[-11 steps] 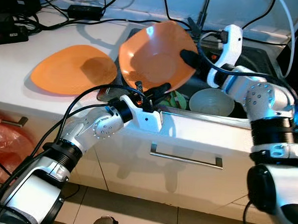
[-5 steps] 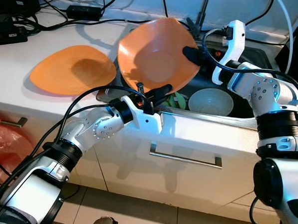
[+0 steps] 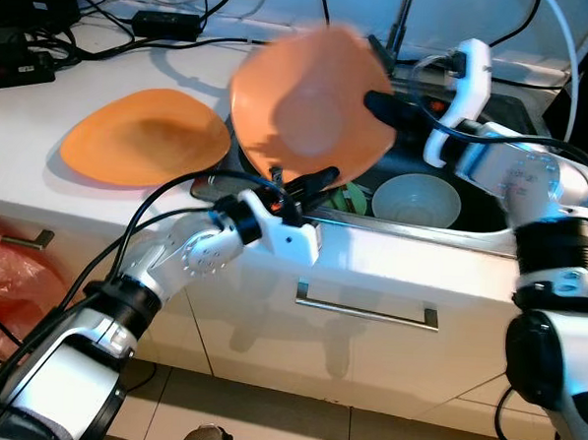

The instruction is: Kitchen organization

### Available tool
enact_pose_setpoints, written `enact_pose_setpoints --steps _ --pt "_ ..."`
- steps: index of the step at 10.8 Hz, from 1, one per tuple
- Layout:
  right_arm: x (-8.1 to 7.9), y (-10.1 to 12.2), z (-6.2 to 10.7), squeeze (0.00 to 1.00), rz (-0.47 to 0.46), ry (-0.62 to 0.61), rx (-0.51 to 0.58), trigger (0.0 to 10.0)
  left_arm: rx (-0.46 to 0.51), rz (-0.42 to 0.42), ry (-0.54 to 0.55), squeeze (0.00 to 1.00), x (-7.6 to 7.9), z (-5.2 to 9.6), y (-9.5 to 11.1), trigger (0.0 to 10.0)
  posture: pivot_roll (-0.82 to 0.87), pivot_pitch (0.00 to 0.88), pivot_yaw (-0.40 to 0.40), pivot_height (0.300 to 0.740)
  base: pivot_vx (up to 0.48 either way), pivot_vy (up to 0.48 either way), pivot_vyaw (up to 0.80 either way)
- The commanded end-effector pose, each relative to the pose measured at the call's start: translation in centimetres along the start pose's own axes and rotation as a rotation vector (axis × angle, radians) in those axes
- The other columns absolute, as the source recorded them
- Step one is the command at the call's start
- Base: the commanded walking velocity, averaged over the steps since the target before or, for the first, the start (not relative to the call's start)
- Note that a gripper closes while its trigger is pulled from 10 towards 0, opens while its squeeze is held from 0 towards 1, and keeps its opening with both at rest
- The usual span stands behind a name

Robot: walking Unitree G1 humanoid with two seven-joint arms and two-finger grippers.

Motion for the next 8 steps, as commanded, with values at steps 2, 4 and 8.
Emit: enact_pose_setpoints --steps 2,4,8 --pt "-0.5 -2.1 -0.1 0.00 -0.045 0.042 -0.064 0.0 0.072 0.024 0.113 1.00 -2.4 -0.5 1.2 10.0 0.08 0.077 -0.031 0.740 0.000 0.000 0.00" --pt "-0.3 -2.2 -0.1 0.00 -0.059 0.005 -0.037 0.0 0.094 0.032 0.140 1.00 -2.7 -0.4 1.5 10.0 0.08 0.082 -0.033 0.740 0.000 0.000 0.00" --pt "1.1 -2.0 -0.9 0.00 -0.078 -0.226 0.065 0.0 0.078 0.298 0.247 1.00 -4.1 -0.4 1.3 10.0 0.09 0.092 -0.030 0.740 0.000 0.000 0.00"
Point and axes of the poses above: a point about 5 cm out from each wrist's last joint towards the gripper, its own z axis pointing back from the gripper into the wrist, its own y axis along the axis of the wrist's last joint, x = y × z, the point moved 3 cm from there along -z, pointing out of the wrist towards the gripper, and after that the axes turned 12 degrees about z, right-handed, at the moved point
